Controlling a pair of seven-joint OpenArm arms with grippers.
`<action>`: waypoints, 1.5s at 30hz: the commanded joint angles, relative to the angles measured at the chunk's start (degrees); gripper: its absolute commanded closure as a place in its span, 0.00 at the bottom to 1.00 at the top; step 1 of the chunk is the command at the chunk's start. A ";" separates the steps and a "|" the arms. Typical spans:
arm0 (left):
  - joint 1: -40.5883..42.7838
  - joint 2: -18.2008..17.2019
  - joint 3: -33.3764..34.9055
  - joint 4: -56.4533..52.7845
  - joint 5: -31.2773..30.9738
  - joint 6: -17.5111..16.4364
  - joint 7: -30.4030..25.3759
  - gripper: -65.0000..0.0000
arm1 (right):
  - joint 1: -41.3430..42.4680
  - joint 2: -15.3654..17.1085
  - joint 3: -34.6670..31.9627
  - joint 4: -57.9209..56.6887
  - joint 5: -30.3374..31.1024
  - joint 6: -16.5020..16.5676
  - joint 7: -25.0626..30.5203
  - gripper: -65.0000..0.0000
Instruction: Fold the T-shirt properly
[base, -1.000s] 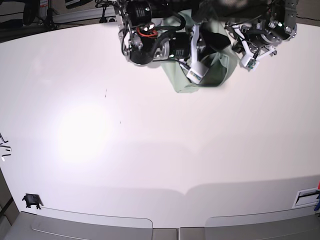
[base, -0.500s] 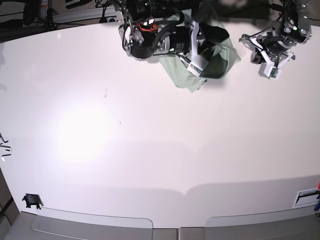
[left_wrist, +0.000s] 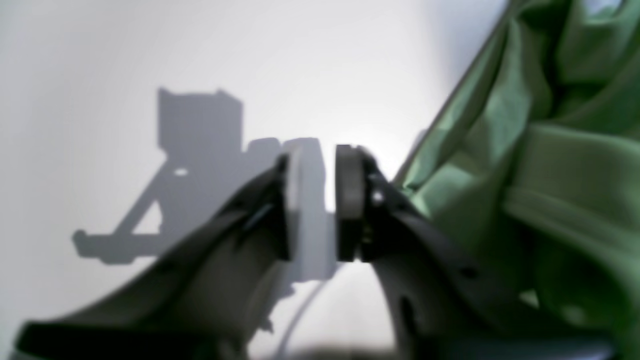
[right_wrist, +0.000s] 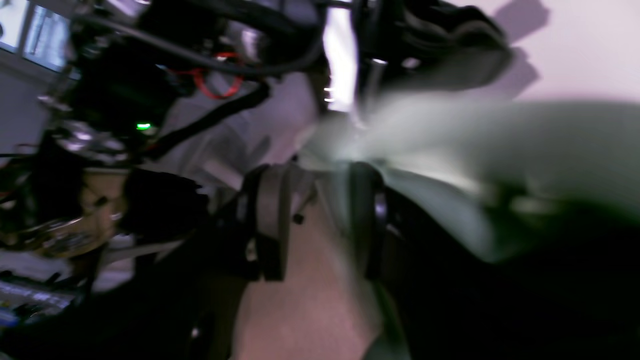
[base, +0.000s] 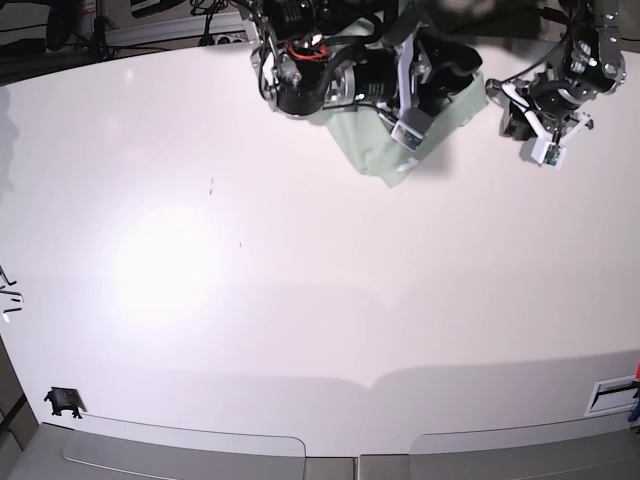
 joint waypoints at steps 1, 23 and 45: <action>-0.59 -0.81 -0.39 1.05 -0.44 -0.20 -1.03 0.78 | 0.33 -0.60 -0.70 1.03 3.17 0.34 1.01 0.70; -1.95 -0.28 -18.99 1.16 -39.60 -18.74 19.02 0.77 | 5.14 -0.60 20.28 7.52 9.27 0.34 -1.73 0.70; 9.09 0.66 -3.13 1.14 -49.07 -18.74 28.61 1.00 | 5.66 6.32 25.77 6.93 -5.66 0.34 9.38 1.00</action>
